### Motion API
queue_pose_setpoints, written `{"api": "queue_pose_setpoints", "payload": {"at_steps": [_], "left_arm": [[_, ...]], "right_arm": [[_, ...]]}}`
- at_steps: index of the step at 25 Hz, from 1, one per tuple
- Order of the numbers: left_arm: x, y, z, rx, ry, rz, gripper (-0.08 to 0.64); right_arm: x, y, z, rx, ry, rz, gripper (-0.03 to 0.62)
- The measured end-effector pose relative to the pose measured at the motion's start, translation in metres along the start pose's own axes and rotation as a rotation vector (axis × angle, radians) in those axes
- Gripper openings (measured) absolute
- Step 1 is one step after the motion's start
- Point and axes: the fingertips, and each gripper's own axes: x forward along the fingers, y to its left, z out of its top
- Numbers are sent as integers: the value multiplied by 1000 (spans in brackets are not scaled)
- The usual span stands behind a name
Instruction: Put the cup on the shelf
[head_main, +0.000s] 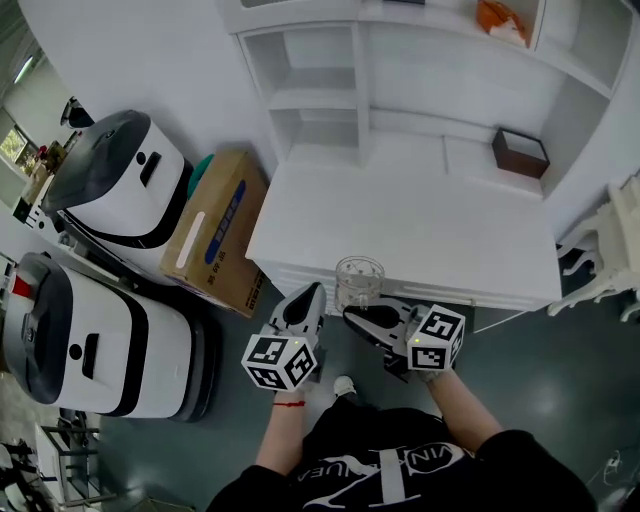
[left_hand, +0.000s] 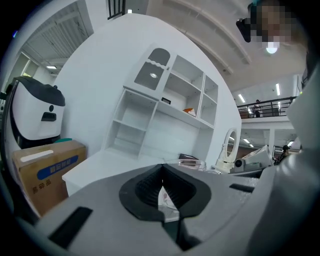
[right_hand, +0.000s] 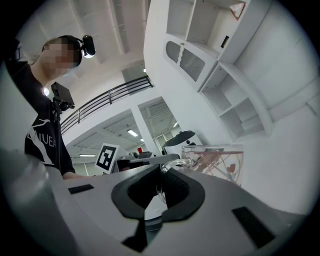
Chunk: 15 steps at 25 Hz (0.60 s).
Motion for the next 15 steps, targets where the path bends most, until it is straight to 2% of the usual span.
{"api": "queue_pose_setpoints", "payload": {"at_steps": [8,15], "left_arm": [[11,74,8,-28,17,-38,7],[19,106,6,-65,21,-41,6]], "right_arm": [[72,-27,-1,12,-6,-40,9],[100,-45,-10,25,21,-53,9]]}}
